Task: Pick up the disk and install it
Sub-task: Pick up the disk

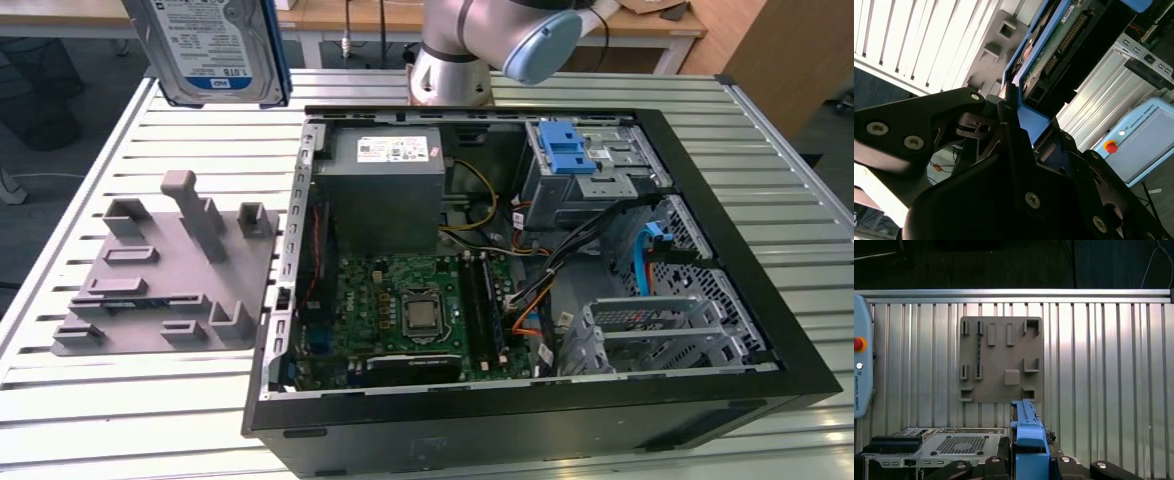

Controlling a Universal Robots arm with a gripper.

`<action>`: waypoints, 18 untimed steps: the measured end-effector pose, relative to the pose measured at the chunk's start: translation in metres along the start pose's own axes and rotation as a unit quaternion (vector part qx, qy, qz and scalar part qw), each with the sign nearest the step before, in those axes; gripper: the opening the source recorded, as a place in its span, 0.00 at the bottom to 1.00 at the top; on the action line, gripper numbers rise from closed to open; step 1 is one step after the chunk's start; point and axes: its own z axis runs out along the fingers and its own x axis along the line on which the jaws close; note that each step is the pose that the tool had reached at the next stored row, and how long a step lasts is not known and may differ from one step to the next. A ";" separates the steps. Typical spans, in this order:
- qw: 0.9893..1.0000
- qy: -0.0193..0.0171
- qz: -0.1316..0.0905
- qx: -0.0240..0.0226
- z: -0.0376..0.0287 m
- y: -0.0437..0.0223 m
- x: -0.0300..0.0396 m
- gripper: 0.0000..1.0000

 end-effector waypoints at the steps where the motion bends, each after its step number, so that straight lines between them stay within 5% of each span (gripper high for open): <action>1: 1.000 0.000 0.000 0.000 -0.0001 -0.0008 0.0000 0.36; 11: 1.000 0.000 0.000 0.000 -0.0001 -0.0020 0.0000 0.36; 18: 1.000 0.000 0.000 0.000 -0.0003 -0.0112 -0.0002 0.36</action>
